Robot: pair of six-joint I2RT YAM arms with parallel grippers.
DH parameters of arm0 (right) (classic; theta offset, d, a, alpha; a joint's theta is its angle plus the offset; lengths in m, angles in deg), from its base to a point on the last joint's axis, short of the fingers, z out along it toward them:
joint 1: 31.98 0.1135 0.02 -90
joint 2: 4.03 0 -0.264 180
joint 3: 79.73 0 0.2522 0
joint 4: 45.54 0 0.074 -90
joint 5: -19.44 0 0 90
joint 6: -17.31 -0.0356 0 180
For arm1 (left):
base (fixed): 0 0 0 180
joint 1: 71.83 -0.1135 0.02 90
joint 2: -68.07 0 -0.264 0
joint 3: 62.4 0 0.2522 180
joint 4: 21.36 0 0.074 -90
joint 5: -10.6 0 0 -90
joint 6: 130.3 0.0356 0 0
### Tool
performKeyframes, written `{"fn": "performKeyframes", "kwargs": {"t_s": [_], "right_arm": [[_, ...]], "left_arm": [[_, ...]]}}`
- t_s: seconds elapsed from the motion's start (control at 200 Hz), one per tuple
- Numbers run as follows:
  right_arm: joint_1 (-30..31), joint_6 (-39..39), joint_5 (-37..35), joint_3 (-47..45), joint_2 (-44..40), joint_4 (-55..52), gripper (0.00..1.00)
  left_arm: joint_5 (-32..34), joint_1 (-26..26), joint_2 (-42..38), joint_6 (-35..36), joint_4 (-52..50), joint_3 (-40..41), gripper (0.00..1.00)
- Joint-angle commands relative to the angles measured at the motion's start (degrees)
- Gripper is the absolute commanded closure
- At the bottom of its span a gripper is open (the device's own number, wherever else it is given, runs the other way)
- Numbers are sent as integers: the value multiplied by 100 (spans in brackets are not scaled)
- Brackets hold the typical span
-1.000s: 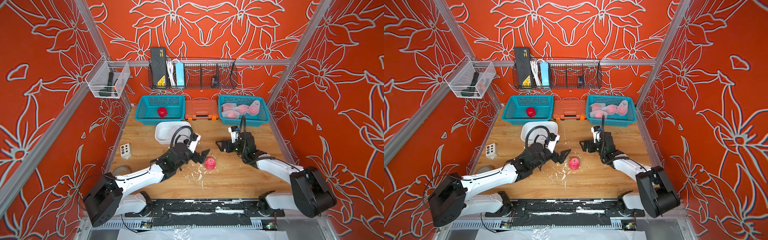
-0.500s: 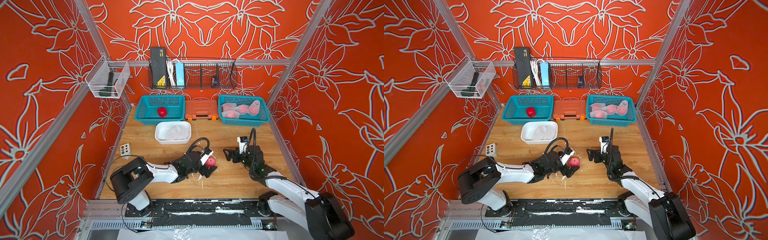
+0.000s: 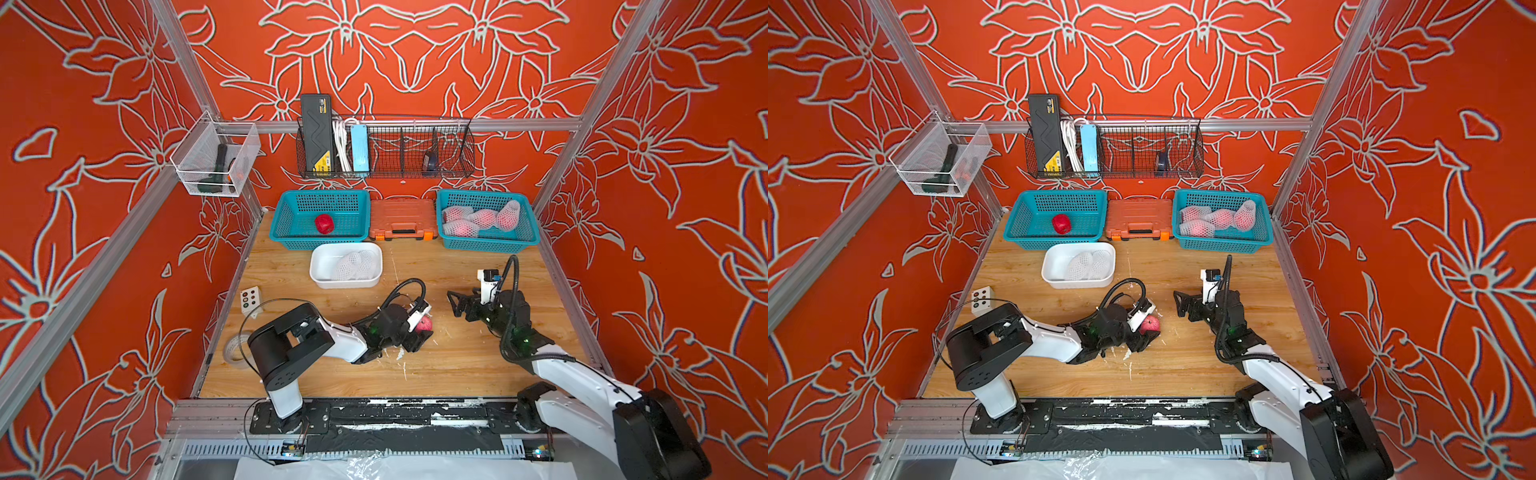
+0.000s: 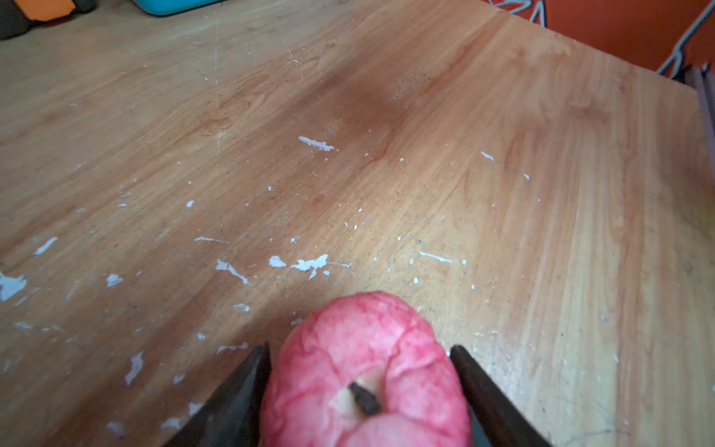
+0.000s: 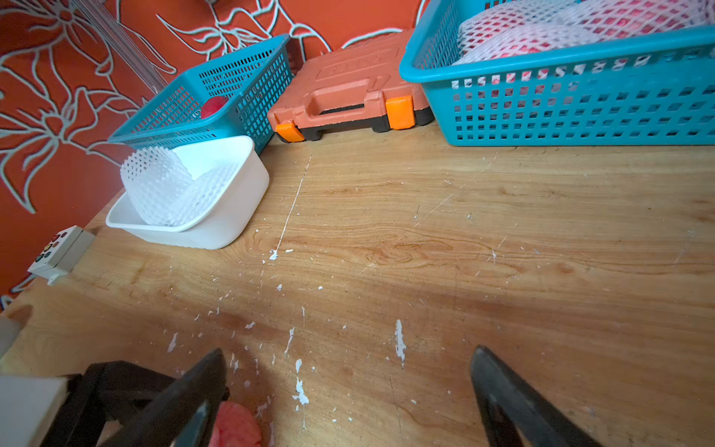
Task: Remove foam nets from apples
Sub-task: Pick up the apple from the center of the board, then place the apple in the basket.
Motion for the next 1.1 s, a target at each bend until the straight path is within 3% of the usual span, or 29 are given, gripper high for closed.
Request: {"fn": "performKeyframes", "kwargs": {"t_s": [0.0,0.36,0.621,0.861,1.096], "right_arm": [[36,-47,-44,-58,23,184,2],[84,27,335,-241,-115,719,2],[679,697,844,-478,-328,1442,2],[971,924,533,-338,-427,1069,2],[987,892,462,-335,-528,965,2]], "left_arm": [[83,29,-178,102,336,86,49],[366,-129,-1549,237,150,300,57],[-158,-1614,-2337,-318,-233,-267,58],[-90,-3169,-1680,-442,-1286,-1828,58],[-556,-4457,-280,-284,-1755,-3262,58]]}}
